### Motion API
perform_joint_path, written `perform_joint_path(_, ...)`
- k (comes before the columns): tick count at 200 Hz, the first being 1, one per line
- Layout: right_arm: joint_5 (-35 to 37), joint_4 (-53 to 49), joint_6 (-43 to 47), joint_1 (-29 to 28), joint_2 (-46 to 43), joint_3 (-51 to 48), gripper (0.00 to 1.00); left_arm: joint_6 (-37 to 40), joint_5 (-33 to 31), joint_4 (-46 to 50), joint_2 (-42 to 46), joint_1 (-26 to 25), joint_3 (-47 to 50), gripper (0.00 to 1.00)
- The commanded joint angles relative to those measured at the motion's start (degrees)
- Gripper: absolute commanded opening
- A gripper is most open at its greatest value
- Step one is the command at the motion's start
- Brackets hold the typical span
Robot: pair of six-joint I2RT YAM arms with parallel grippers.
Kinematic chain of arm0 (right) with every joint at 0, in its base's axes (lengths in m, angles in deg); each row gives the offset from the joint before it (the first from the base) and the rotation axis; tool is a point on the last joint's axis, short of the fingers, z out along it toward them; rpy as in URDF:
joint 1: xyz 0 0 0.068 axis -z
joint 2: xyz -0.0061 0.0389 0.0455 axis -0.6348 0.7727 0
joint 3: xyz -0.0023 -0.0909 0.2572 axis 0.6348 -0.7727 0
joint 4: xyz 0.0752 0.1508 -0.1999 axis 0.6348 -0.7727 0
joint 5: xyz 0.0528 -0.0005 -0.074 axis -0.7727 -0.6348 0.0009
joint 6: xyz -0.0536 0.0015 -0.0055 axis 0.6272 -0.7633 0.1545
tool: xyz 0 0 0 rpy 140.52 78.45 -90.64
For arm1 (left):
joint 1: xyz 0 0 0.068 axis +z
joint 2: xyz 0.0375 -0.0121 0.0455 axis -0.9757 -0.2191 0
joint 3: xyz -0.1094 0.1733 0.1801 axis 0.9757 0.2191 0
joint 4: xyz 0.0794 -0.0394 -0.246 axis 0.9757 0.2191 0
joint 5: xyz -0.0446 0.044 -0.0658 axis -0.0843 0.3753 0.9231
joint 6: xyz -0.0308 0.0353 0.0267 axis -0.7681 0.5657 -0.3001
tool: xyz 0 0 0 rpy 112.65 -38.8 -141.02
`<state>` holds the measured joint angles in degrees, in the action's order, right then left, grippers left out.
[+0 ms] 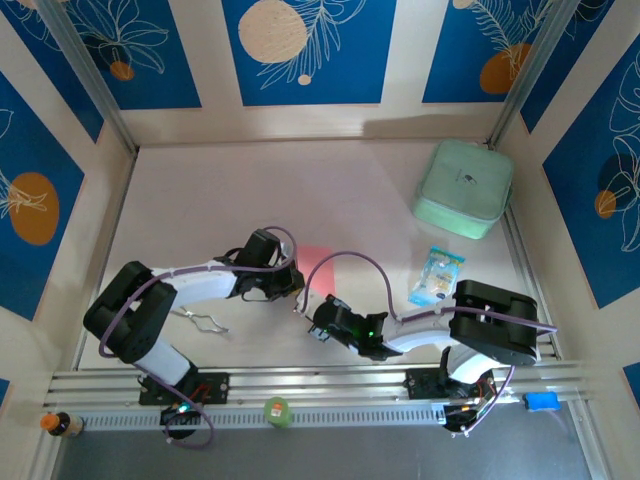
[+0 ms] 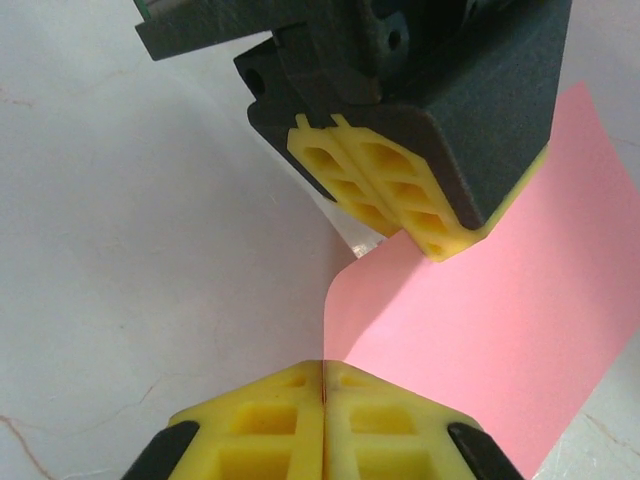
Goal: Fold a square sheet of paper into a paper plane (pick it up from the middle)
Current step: Third fold the triangle at the center of the table.
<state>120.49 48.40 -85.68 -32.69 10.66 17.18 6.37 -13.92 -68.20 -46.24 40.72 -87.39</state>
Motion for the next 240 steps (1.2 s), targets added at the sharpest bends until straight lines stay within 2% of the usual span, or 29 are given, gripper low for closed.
perform_joint_path(1, -2.0, -0.7, -2.15, 0.63, -1.21, 0.77, 0.05, 0.04, -1.53, 2.31, 2.11, -0.02, -0.13, 0.04)
perform_joint_path(38, -9.1, -3.75, -6.23, 2.78, -3.09, 1.08, 0.03, 2.11, -5.99, 7.98, 5.1, 0.14, -0.95, 0.28)
perform_joint_path(61, -17.37, -7.23, -9.98, 5.72, -5.3, 2.0, 0.03, 4.69, -9.74, 13.49, 7.56, 0.54, -2.5, 0.34)
perform_joint_path(102, -39.36, -17.52, -18.83, 16.51, -6.45, 6.29, 0.03, 7.96, -11.46, 17.46, 9.88, 1.72, -4.55, 0.34)
perform_joint_path(121, -50.38, -18.37, -24.34, 21.79, -5.13, 7.28, 0.03, 8.97, -10.55, 17.68, 10.06, 2.3, -5.38, 0.31)
perform_joint_path(131, -53.61, -17.62, -26.01, 23.49, -4.47, 7.37, 0.02, 9.33, -10.11, 17.59, 9.99, 2.6, -5.88, 0.28)
perform_joint_path(176, -59.26, -15.94, -29.12, 24.9, -1.98, 8.84, 0.02, 11.23, -6.97, 16.22, 8.22, 3.94, -8.37, 0.22)
perform_joint_path(240, -59.81, -12.95, -31.07, 24.72, -0.16, 9.06, 0.01, 14.51, 1.13, 14.42, -2.75, 5.33, -15.85, 0.16)
